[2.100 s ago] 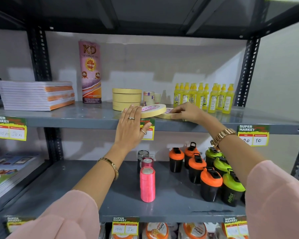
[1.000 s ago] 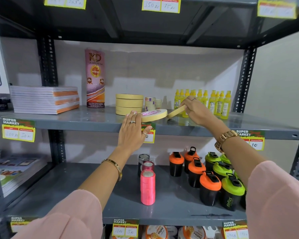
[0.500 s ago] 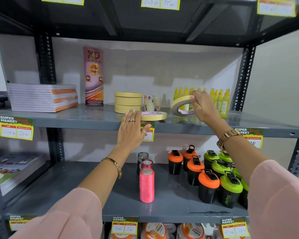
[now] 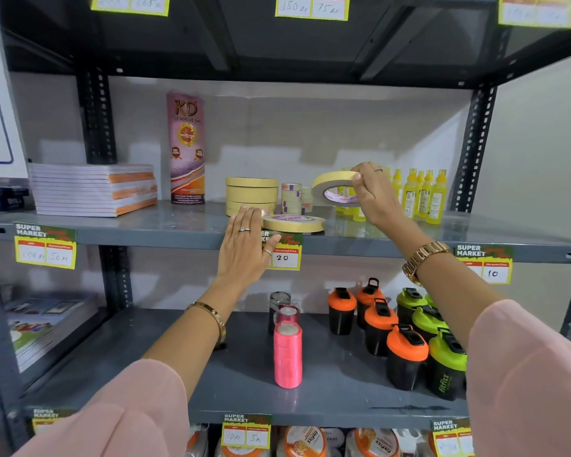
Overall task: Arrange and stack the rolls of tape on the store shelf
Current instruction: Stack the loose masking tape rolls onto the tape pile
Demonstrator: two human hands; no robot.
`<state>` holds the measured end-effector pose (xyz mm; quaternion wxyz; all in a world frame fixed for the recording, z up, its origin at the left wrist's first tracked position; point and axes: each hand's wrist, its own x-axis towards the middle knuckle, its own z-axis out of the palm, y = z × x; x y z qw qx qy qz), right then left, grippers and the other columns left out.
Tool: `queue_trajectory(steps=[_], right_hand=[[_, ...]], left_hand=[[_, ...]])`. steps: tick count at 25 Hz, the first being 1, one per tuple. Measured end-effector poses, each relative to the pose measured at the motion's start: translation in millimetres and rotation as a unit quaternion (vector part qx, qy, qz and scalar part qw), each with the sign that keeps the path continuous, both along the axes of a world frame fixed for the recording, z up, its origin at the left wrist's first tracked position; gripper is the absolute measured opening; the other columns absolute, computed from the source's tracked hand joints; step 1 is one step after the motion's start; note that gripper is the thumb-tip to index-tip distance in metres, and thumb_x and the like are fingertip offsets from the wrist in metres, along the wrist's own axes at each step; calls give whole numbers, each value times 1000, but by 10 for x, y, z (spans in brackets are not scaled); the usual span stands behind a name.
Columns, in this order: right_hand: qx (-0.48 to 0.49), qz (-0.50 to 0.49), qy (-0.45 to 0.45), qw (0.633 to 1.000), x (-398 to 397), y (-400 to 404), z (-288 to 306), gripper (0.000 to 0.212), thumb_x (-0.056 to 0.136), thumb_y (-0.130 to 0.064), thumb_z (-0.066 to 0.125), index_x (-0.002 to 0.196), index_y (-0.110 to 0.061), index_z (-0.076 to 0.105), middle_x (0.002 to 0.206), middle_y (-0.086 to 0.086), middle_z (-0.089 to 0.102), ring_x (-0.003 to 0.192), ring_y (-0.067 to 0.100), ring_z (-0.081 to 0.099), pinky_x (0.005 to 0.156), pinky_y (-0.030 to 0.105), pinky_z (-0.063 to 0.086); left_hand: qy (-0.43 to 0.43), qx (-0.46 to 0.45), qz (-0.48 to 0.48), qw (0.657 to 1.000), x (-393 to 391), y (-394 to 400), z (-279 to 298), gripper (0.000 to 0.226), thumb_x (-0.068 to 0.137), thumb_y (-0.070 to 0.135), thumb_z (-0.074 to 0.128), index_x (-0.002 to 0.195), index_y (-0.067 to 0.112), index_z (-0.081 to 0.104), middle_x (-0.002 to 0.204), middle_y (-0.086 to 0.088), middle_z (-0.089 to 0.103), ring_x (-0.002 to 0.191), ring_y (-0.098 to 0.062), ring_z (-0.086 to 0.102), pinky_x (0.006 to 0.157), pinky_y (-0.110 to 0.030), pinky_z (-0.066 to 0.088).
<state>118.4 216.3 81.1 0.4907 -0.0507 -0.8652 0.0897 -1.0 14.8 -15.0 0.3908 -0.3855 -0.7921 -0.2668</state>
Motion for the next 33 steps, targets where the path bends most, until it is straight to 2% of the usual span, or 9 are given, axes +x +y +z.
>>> queue_trajectory(steps=[3, 10, 14, 17, 20, 24, 27, 33], right_hand=[[8, 22, -9, 1000, -131, -122, 43, 67, 86, -45, 12, 105, 4, 55, 104, 19, 57, 100, 30, 46, 82, 34, 33], [18, 52, -29, 998, -600, -341, 173, 40, 99, -23, 27, 112, 5, 52, 114, 24, 54, 107, 35, 45, 87, 37, 35], [36, 63, -52, 996, -874, -460, 245, 31, 101, -18, 31, 112, 4, 51, 115, 22, 54, 109, 33, 42, 88, 37, 34], [55, 59, -78, 994, -1114, -583, 329, 30, 100, -16, 31, 113, 2, 51, 117, 21, 53, 112, 33, 40, 92, 39, 34], [61, 45, -127, 989, -1433, -712, 392, 30, 98, -15, 33, 117, 0, 50, 123, 20, 51, 119, 34, 38, 101, 41, 31], [79, 18, -197, 977, -1719, -761, 434, 32, 97, -13, 33, 120, 2, 50, 130, 21, 51, 126, 33, 38, 111, 41, 23], [51, 27, -226, 972, -1820, -764, 457, 31, 97, -14, 37, 120, 0, 52, 129, 21, 52, 126, 32, 40, 110, 38, 23], [24, 38, -239, 970, -1881, -772, 488, 30, 97, -17, 43, 121, -2, 54, 127, 20, 56, 122, 33, 45, 104, 37, 33]], left_hand=[[-1, -5, 16, 1000, -89, -129, 23, 57, 95, 35, 42, 136, -2, 28, 144, -22, 33, 138, -30, 19, 114, -38, 6], [-4, -40, 38, 998, -354, -340, 117, 61, 94, 44, 34, 134, -2, 33, 142, -22, 37, 138, -29, 21, 115, -38, 9], [9, -56, 54, 997, -405, -414, 133, 75, 89, 56, 17, 129, -3, 41, 135, -24, 46, 133, -31, 32, 113, -39, 15], [13, -53, 64, 996, -393, -405, 117, 70, 92, 54, 26, 125, -4, 46, 129, -26, 52, 127, -34, 40, 110, -40, 24], [8, -45, 65, 997, -452, -417, 112, 68, 90, 52, 26, 121, -4, 49, 123, -26, 57, 122, -35, 46, 107, -42, 30], [24, -29, 59, 998, -472, -411, 106, 55, 91, 42, 45, 119, -4, 52, 120, -27, 58, 119, -37, 50, 104, -43, 34], [37, -19, 59, 997, -476, -403, 99, 50, 89, 38, 52, 116, -4, 53, 117, -28, 60, 115, -38, 53, 100, -45, 39], [35, -10, 61, 997, -465, -397, 103, 55, 87, 42, 44, 116, -3, 54, 116, -27, 61, 115, -37, 53, 101, -44, 38]])
